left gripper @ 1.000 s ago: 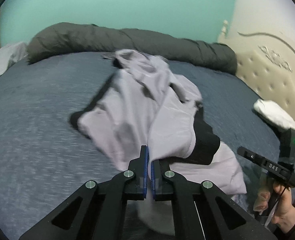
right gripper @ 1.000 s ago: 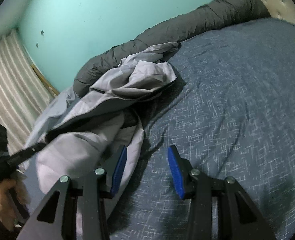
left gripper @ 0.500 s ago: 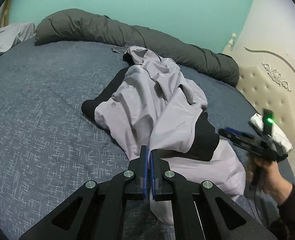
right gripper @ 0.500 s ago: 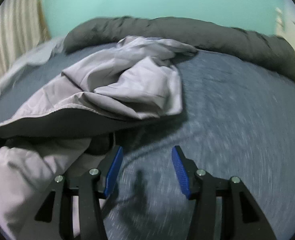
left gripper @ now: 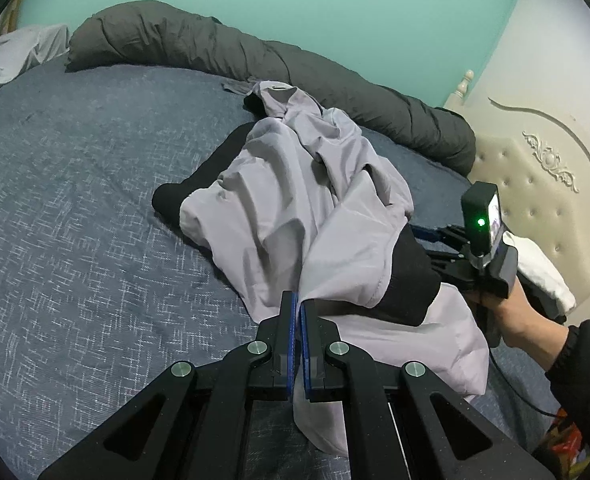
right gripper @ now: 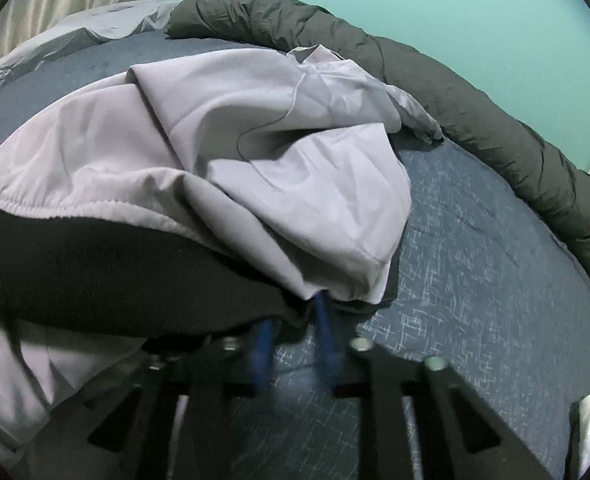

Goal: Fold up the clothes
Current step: 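Lift the jacket hem with the left tool while the right tool grips the black-trimmed edge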

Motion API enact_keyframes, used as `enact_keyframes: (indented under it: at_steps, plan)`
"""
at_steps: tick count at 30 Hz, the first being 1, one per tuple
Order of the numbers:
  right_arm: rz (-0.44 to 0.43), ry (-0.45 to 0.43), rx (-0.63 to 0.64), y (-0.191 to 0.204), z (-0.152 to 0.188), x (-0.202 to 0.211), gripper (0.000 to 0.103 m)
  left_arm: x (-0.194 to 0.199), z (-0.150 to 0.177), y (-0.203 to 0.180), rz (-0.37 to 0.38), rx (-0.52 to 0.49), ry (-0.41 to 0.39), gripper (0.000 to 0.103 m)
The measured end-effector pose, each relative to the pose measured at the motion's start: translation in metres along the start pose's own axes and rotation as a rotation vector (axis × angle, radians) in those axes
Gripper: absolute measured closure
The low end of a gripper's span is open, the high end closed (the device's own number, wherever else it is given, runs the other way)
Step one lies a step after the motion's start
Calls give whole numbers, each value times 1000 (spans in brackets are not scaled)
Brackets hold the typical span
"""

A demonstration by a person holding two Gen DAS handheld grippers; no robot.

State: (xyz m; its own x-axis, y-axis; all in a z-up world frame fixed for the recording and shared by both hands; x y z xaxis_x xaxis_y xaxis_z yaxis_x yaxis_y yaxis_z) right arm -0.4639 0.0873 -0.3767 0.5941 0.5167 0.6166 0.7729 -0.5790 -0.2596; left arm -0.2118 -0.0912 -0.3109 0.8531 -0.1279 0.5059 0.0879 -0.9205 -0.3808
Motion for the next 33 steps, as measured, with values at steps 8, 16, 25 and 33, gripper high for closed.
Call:
enact_keyframes:
  at_steps: [8,16,25,33]
  plan:
    - [51,-128,-116,-19,-44,50,99,6,-7,-7,9,-26,-17,102]
    - [76,-284,-175,-38,-117,154,100,46,-36,-33,22,-58,-100,102]
    - [120,-435,-185,-55,-202,285,101,128,-126,-80,27,-142,-219,102]
    - [166,-538,-203,-65,-259,396,101,217,-223,-122,16,-241,-319,102]
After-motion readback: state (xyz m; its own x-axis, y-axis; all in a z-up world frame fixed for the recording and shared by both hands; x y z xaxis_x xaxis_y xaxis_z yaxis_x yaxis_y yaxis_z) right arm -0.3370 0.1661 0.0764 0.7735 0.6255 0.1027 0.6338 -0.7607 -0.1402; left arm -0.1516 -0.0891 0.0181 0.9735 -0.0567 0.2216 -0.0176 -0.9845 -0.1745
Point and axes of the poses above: each gripper's, at about its wrist camera, not at the fingertips, and x roughly against the way its jaws point, y to its left, z to its underside, the point moved 8 cm from there along -x, roughly the way its jaws point, and after that the axes turned 10 degrees about -y, right-handed, at the moved point
